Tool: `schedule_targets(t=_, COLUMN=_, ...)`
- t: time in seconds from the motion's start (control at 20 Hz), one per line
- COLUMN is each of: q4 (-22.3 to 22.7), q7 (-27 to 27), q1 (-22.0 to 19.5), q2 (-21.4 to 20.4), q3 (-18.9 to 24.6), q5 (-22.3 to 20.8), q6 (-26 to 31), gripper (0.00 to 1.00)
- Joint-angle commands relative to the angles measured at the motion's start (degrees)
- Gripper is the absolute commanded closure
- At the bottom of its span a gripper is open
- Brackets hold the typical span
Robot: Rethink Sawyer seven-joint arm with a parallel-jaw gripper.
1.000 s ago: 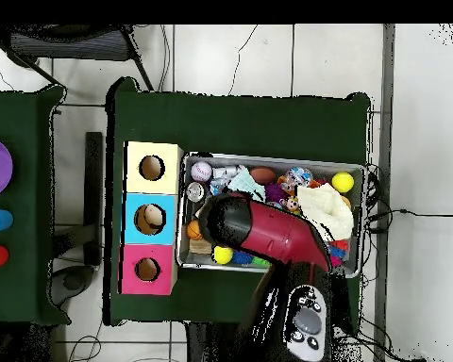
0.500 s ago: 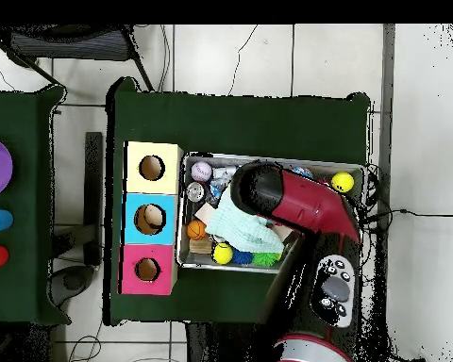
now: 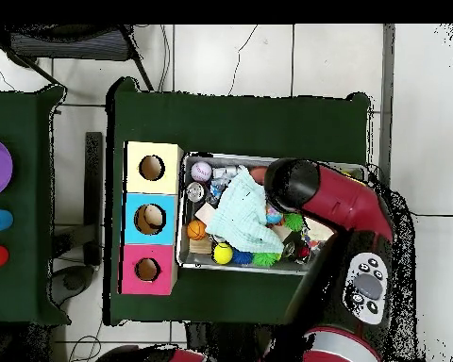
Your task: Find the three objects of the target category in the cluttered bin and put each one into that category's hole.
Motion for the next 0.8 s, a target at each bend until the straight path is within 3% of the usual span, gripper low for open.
schedule_targets(t=0.05, q4=5.0, q7=11.6, q1=-1.0, q2=3.5, q3=-1.0, q5=-0.5, q6=11.8, gripper=0.0)
schedule_targets(t=0.15, q4=6.3, q7=11.4, q1=-1.1, q2=3.5, q3=-1.1, q5=-0.5, q6=14.5, gripper=0.0)
schedule_targets(t=0.3, q4=8.7, q7=11.3, q1=-1.6, q2=2.9, q3=-0.5, q5=0.3, q6=13.9, gripper=0.0)
schedule_targets(t=0.5, q4=10.5, q7=12.3, q1=-2.9, q2=2.8, q3=2.0, q5=2.8, q6=7.8, gripper=0.0)
schedule_targets(t=0.8, q4=11.6, q7=13.8, q1=-3.3, q2=1.7, q3=4.4, q5=6.8, q6=5.1, gripper=0.0)
